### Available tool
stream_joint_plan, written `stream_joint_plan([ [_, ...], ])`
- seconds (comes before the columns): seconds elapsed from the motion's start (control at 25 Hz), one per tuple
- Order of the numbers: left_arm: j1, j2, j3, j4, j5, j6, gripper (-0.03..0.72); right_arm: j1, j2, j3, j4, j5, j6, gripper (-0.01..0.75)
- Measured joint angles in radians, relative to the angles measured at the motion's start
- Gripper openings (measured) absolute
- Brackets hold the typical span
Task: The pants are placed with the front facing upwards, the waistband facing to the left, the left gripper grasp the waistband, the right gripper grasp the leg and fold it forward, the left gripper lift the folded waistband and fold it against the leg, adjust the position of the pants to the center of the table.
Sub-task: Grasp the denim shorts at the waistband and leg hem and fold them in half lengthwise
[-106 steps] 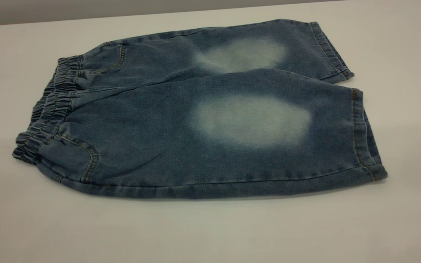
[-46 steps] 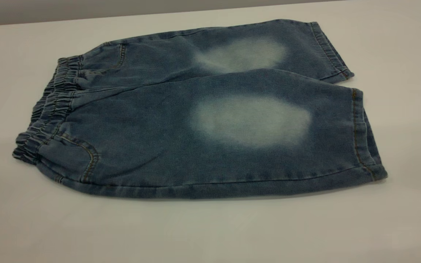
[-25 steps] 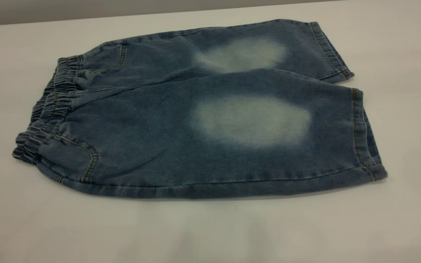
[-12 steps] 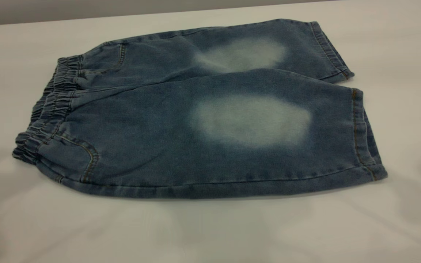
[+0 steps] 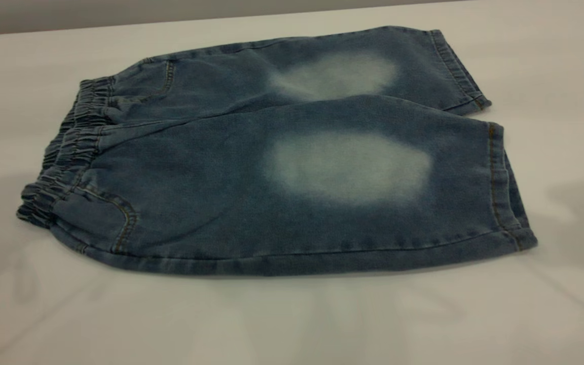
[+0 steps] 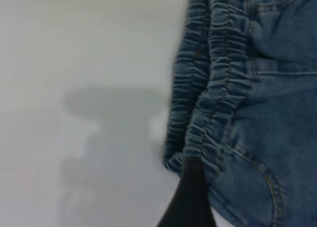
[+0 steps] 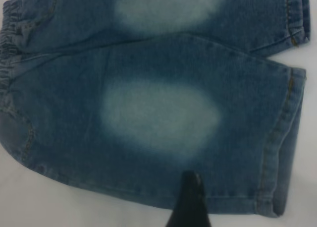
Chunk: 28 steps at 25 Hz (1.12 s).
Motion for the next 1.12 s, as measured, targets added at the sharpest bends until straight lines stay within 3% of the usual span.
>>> stream_joint_plan([
  [0.48,0.0,0.095,0.214,-0.002,-0.271,-0.036,0.56,0.0,0.0,0.0,0.005,0.001,-0.002,0.509],
  [1.12,0.0,0.448,0.222,-0.004,-0.568,-0.056,0.56,0.0,-0.001,0.0,0.007,0.004,-0.01,0.509],
])
